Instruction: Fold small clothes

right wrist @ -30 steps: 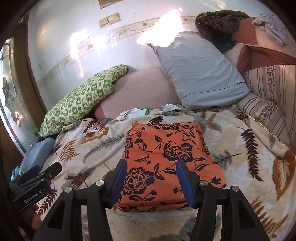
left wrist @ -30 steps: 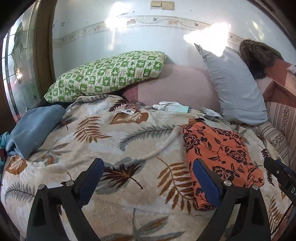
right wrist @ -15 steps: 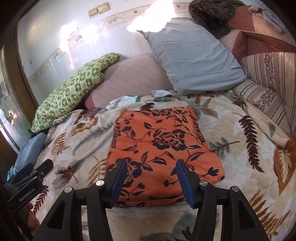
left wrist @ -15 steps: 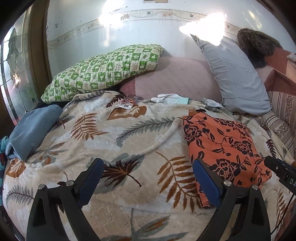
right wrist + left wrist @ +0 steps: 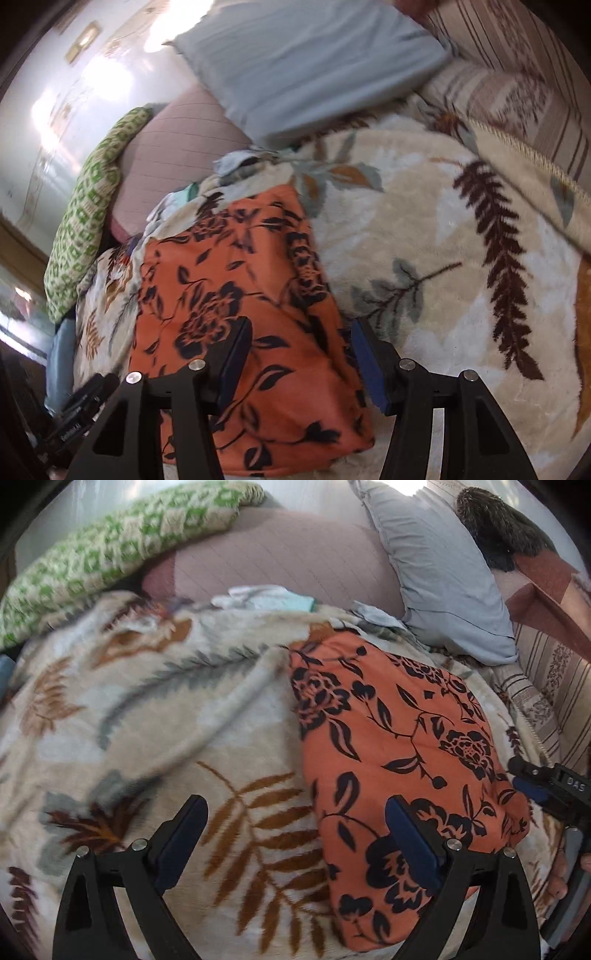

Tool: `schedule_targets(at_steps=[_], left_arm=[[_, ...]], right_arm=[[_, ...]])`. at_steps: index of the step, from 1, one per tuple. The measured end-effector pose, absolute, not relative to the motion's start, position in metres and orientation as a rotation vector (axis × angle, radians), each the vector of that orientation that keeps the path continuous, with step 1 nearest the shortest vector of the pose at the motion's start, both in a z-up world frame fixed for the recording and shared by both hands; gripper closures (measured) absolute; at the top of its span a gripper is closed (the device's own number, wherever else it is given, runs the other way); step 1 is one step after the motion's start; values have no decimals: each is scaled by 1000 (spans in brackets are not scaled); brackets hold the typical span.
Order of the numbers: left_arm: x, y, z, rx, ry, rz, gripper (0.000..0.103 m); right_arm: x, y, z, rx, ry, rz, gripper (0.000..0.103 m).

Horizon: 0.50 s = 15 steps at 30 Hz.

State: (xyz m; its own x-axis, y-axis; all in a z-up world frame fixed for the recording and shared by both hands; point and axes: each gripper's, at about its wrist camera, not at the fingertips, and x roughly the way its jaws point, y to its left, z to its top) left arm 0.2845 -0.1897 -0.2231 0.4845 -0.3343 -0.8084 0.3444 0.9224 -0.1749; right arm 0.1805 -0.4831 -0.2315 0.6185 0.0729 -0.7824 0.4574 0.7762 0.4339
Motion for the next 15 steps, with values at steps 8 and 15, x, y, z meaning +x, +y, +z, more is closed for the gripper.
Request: schedule_targets(at_steps=[8, 15], left_arm=[[300, -204, -241, -102, 1069, -549, 6], [307, -198, -245, -224, 1147, -575, 6]], right_arm=[[199, -508, -268, 796, 902, -186, 39], [200, -511, -285, 997, 886, -63, 36]])
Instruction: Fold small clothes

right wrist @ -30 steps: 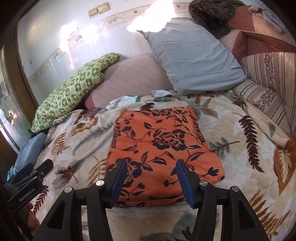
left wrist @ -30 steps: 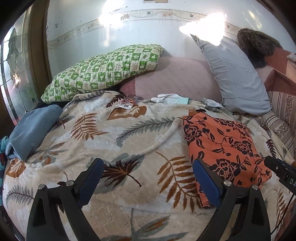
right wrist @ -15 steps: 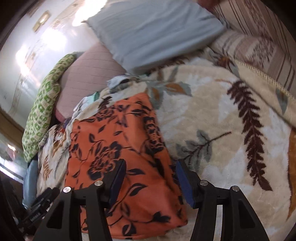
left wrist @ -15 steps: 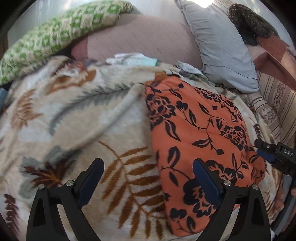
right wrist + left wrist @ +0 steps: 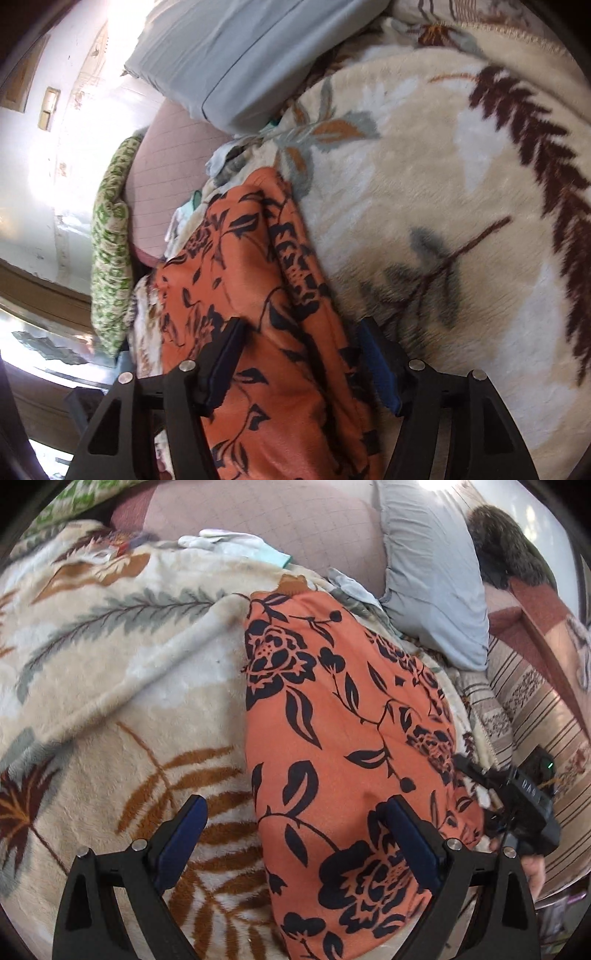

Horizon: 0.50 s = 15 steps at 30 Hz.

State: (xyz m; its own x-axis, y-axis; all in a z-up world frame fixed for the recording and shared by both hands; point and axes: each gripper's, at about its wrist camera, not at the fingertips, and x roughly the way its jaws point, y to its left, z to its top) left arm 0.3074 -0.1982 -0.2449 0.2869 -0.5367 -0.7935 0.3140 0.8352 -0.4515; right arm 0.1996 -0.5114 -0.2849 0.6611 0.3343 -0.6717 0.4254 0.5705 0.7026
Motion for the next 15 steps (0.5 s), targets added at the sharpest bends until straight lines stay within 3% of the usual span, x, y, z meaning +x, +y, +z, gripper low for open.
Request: schedule_targets(at_steps=[15], left_arm=[[298, -223, -258, -255, 1234, -721, 6]], right_arm=[[201, -495, -295, 1077, 933, 121, 34]])
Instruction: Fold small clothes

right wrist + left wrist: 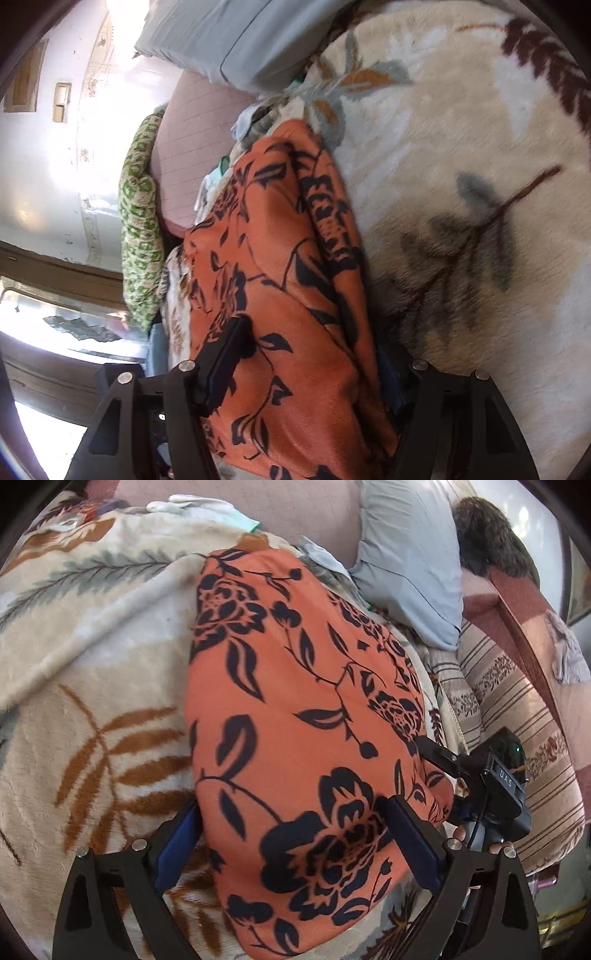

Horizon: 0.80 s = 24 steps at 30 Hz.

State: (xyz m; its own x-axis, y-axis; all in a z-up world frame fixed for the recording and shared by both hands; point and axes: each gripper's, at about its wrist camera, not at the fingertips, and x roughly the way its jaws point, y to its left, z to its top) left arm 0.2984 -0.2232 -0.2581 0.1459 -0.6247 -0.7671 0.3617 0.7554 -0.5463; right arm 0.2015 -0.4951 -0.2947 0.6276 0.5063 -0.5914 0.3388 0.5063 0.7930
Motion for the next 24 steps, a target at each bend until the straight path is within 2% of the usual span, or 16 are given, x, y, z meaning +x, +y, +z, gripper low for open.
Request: schedule_targets(at_steps=[4, 8, 15, 19, 21, 24], left_arm=[[301, -219, -261, -311, 1231, -722, 7], [304, -213, -262, -350, 1205, -703, 22], [311, -211, -267, -393, 1223, -693, 20], [309, -209, -266, -394, 1205, -686, 19], [306, -207, -265, -390, 1201, -685, 20], [306, -209, -265, -405, 1195, -673, 28]], right_arm=[[204, -486, -291, 1060, 916, 147, 34], [207, -482, -293, 1028, 913, 127, 42], [208, -480, -294, 1024, 895, 101, 43], [209, -479, -295, 1040, 880, 100, 39], [210, -476, -294, 1017, 876, 94, 38], [212, -471, -290, 979, 875, 76, 38]])
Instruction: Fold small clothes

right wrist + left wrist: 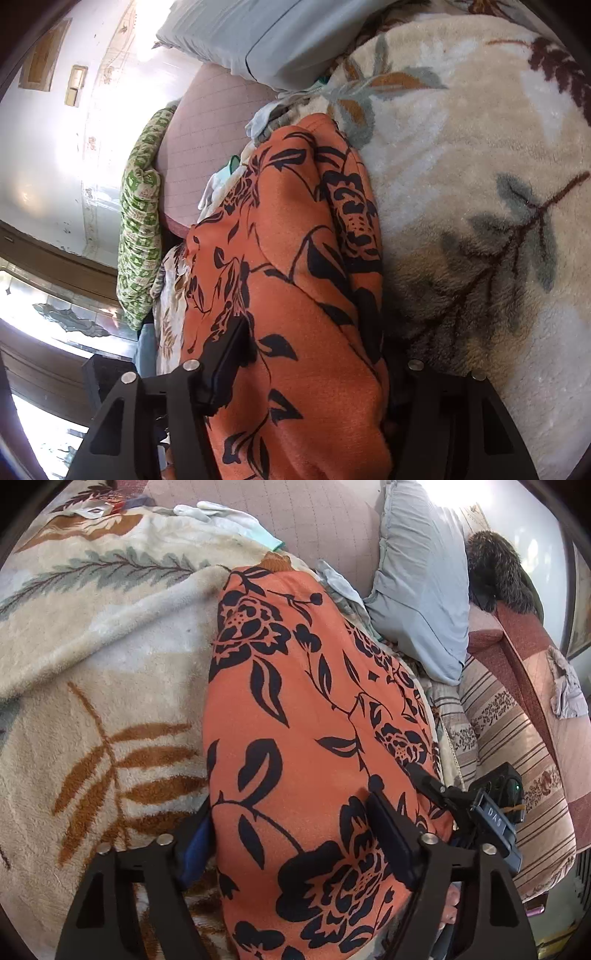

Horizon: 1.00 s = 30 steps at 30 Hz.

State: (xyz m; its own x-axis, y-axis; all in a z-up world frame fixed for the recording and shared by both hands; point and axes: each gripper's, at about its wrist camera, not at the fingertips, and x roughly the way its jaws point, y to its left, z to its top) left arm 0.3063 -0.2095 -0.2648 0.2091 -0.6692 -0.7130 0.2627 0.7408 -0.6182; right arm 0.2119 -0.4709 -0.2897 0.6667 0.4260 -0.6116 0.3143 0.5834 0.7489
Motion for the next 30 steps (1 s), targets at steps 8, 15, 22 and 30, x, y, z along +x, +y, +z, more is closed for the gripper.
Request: schedule_targets(at_steps=[8, 15, 22, 30], left_arm=[[305, -205, -247, -376, 1142, -660, 53], [302, -184, -213, -327, 1051, -635, 57], [299, -141, -179, -343, 978, -597, 57], [283, -84, -149, -295, 908, -515, 57]], right_arm=[[214, -450, -256, 837, 846, 28, 57], [215, -422, -218, 746, 791, 37, 63], [219, -374, -180, 657, 719, 85, 64], [222, -316, -161, 651, 684, 173, 64]])
